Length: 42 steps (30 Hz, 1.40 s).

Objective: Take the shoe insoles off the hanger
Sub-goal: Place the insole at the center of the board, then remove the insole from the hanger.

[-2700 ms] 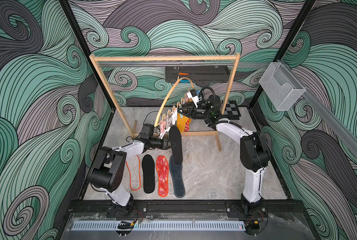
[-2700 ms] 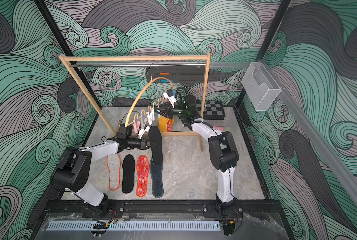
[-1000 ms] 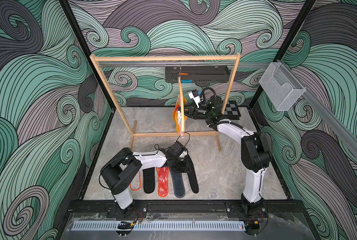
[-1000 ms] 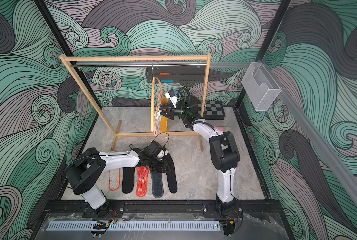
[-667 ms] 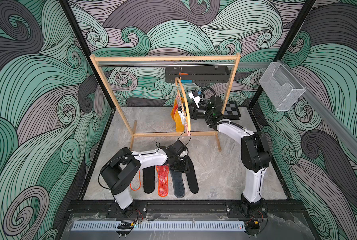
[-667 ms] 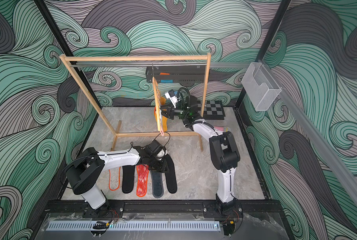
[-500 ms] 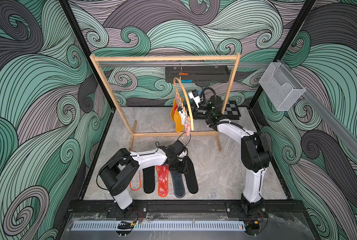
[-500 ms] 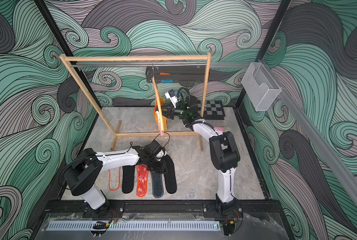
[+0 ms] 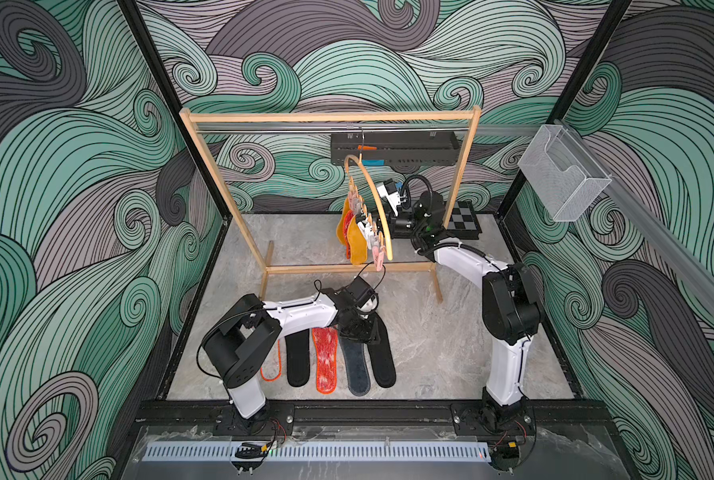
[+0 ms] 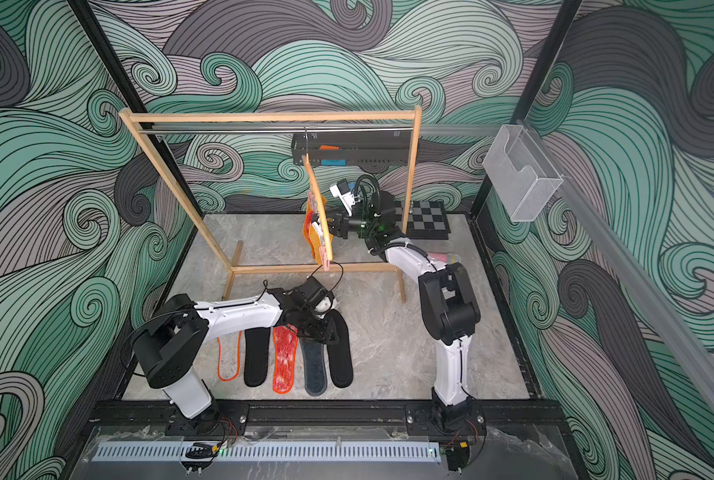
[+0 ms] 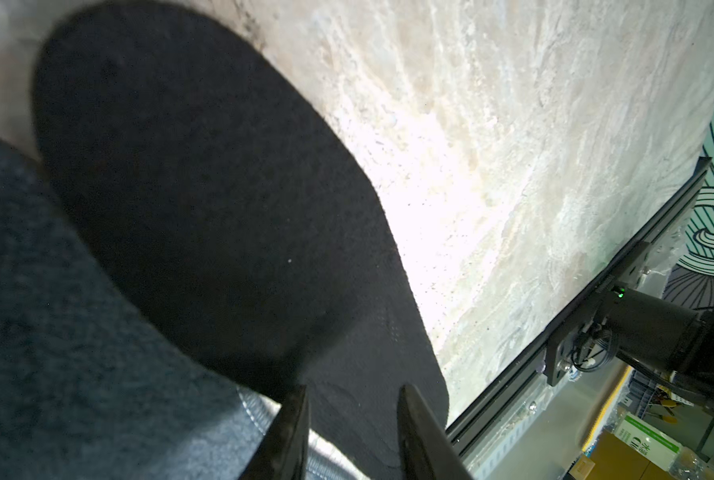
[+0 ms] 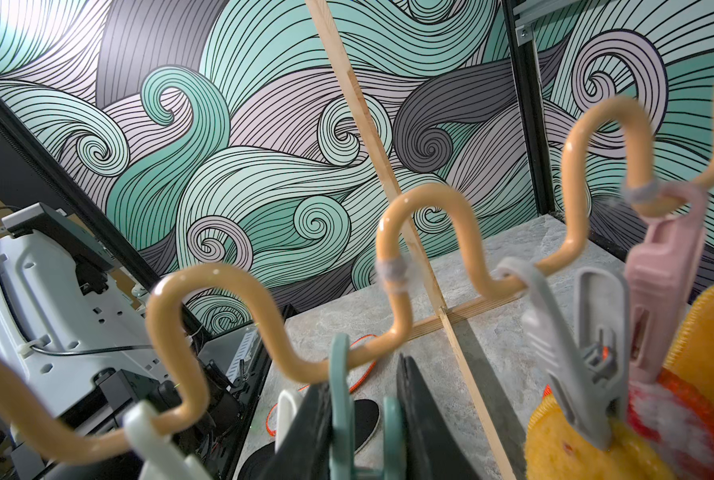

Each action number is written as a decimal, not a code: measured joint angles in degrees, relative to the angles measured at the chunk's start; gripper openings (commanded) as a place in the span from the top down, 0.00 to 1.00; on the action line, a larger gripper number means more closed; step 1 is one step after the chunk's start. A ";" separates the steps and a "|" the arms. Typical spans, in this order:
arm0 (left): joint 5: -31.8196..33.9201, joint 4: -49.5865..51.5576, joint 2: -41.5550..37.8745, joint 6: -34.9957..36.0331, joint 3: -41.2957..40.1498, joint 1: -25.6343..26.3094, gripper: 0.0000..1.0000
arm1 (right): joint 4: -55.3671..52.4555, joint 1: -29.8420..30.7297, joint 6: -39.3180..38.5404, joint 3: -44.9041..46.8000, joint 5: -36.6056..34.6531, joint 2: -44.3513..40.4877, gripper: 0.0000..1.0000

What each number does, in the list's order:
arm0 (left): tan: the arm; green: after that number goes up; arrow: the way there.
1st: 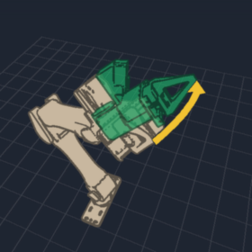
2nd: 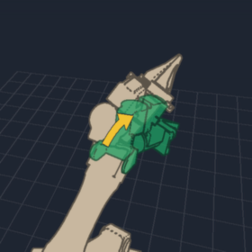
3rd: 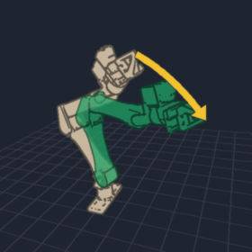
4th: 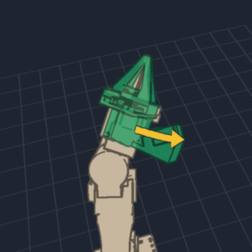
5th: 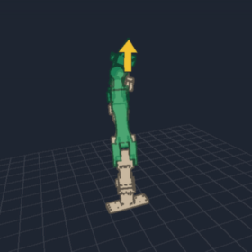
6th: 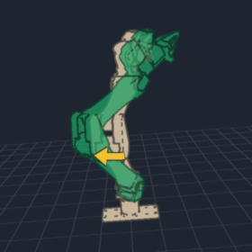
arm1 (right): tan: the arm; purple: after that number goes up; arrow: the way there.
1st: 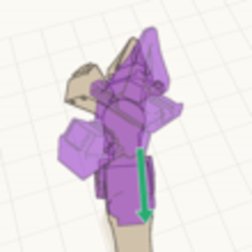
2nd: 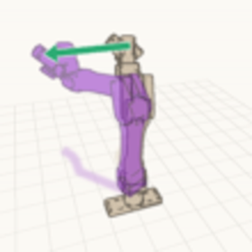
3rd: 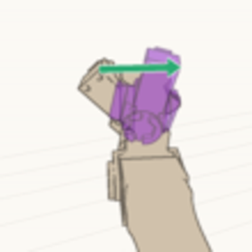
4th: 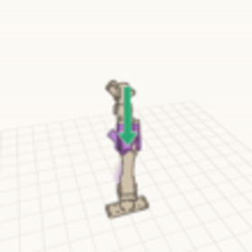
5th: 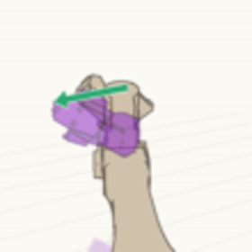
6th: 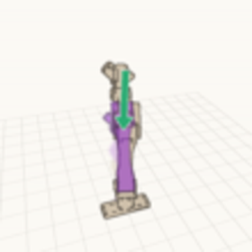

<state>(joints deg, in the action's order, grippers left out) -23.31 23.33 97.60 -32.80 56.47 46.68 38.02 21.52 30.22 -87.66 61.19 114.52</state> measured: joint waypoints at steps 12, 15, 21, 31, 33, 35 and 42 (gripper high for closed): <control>9.99 13.68 -20.81 1.29 -1.22 -0.02 0.63 | 0.00 -0.09 0.00 0.00 0.02 0.00 0.91; 14.69 19.56 -27.45 1.46 -1.97 -0.07 0.63 | 0.00 -0.13 0.00 0.00 0.02 0.00 0.91; 23.32 27.58 -40.46 3.37 -2.91 -0.46 0.63 | 0.00 -0.33 0.00 0.09 0.00 0.00 0.86; 36.09 29.42 -59.69 6.01 -7.61 -0.55 0.56 | -0.04 -0.33 0.02 0.20 -0.04 -0.02 0.69; 36.74 29.38 -60.37 6.12 -7.87 -0.55 0.56 | -0.04 -0.33 0.00 0.37 -0.13 -0.02 0.66; 37.11 29.33 -60.13 6.23 -7.93 -0.55 0.56 | -0.07 -0.33 -0.17 1.09 -0.63 -0.28 0.62; 37.48 29.38 -56.78 6.32 -7.96 -0.55 0.56 | -1.46 -0.33 -2.38 6.03 -2.19 -1.92 0.49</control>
<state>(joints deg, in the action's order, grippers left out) 14.17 52.71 40.82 -26.48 48.51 46.13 36.56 21.19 27.83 -81.62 59.00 112.60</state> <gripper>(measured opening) 0.442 0.493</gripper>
